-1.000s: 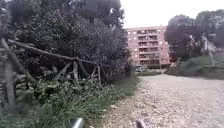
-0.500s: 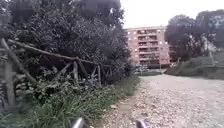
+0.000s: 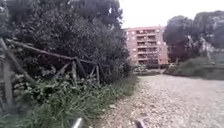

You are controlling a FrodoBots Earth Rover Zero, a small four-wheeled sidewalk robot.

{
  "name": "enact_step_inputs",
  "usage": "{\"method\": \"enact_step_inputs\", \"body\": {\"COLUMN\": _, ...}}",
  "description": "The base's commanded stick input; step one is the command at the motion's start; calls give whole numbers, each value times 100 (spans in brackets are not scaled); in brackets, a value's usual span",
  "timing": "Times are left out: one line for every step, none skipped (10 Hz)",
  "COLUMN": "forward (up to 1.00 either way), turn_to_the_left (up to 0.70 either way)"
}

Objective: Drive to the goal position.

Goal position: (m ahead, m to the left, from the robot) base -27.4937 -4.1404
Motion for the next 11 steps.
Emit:
{"method": "enact_step_inputs", "body": {"forward": 0, "turn_to_the_left": -70}}
{"method": "enact_step_inputs", "body": {"forward": 0, "turn_to_the_left": -70}}
{"method": "enact_step_inputs", "body": {"forward": 0, "turn_to_the_left": -70}}
{"method": "enact_step_inputs", "body": {"forward": 0, "turn_to_the_left": -70}}
{"method": "enact_step_inputs", "body": {"forward": 0, "turn_to_the_left": -70}}
{"method": "enact_step_inputs", "body": {"forward": 0, "turn_to_the_left": -70}}
{"method": "enact_step_inputs", "body": {"forward": 0, "turn_to_the_left": -70}}
{"method": "enact_step_inputs", "body": {"forward": 0, "turn_to_the_left": -70}}
{"method": "enact_step_inputs", "body": {"forward": 0, "turn_to_the_left": -70}}
{"method": "enact_step_inputs", "body": {"forward": 0, "turn_to_the_left": -70}}
{"method": "enact_step_inputs", "body": {"forward": 0, "turn_to_the_left": -61}}
